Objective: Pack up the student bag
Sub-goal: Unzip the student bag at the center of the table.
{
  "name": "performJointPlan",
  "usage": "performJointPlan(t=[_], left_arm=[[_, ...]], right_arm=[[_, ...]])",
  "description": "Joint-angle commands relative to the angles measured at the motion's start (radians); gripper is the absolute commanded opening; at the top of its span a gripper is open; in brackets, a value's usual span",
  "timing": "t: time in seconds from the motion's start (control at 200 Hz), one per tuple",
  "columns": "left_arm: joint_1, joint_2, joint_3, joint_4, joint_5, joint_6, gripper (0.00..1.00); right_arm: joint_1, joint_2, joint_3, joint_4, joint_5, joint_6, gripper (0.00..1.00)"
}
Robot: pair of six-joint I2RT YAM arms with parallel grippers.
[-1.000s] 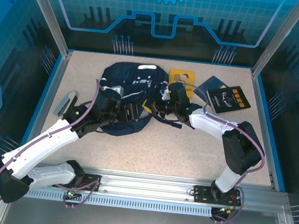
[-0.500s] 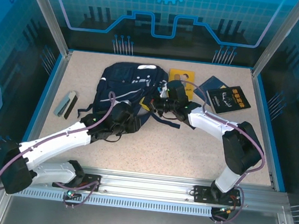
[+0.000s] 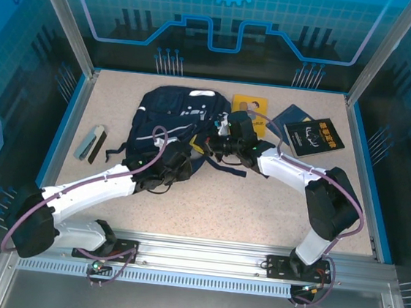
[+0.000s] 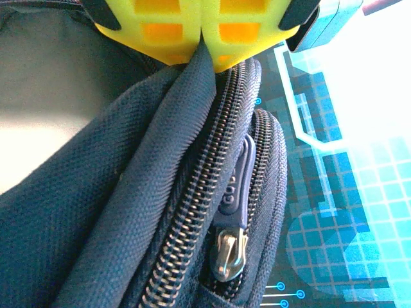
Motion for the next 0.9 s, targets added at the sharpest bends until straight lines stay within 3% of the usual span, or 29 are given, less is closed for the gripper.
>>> performJointPlan(t=[0.0, 0.2, 0.57, 0.89], left_arm=[[-0.004, 0.019, 0.012, 0.022, -0.021, -0.003, 0.29], [-0.001, 0.065, 0.041, -0.003, -0.055, -0.003, 0.29], [0.001, 0.032, 0.032, -0.005, -0.085, 0.045, 0.0], [0.049, -0.075, -0.031, -0.081, -0.056, 0.189, 0.0]], right_arm=[[0.02, -0.028, 0.034, 0.086, -0.078, 0.012, 0.0], [0.019, -0.034, 0.041, 0.07, -0.099, 0.01, 0.0], [0.01, -0.055, 0.073, -0.1, -0.042, -0.099, 0.0], [-0.057, -0.149, 0.05, -0.4, 0.157, -0.275, 0.0]])
